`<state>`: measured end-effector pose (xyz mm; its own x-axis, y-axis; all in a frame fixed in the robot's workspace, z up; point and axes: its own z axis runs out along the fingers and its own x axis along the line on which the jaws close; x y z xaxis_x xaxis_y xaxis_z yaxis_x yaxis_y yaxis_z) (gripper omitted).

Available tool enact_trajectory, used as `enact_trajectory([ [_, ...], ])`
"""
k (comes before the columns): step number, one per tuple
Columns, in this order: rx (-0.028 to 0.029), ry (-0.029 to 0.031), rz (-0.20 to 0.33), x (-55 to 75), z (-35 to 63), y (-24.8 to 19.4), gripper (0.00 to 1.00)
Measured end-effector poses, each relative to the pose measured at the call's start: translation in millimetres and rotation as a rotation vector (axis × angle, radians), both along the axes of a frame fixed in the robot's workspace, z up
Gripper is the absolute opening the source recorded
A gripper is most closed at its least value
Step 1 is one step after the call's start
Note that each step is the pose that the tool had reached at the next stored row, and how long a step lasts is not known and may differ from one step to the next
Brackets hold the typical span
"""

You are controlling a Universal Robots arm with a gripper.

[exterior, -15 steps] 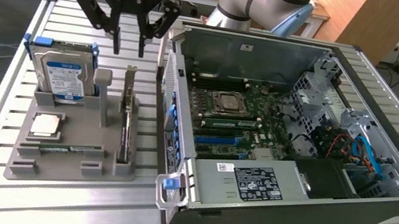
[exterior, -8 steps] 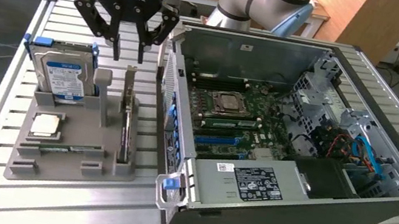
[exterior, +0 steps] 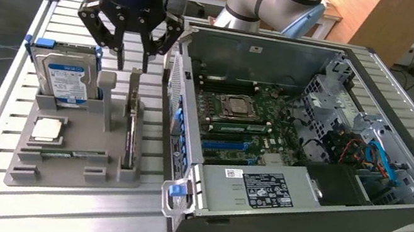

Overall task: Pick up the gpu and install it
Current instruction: 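Pick up the gpu and move the gpu toward the slot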

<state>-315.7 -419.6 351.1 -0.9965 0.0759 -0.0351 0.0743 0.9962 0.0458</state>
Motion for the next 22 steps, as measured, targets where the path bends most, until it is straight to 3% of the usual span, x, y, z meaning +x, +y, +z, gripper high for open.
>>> enact_trajectory([
  [22,0.0001,0.0000,0.000,0.0,-40.1,-2.3,0.43],
])
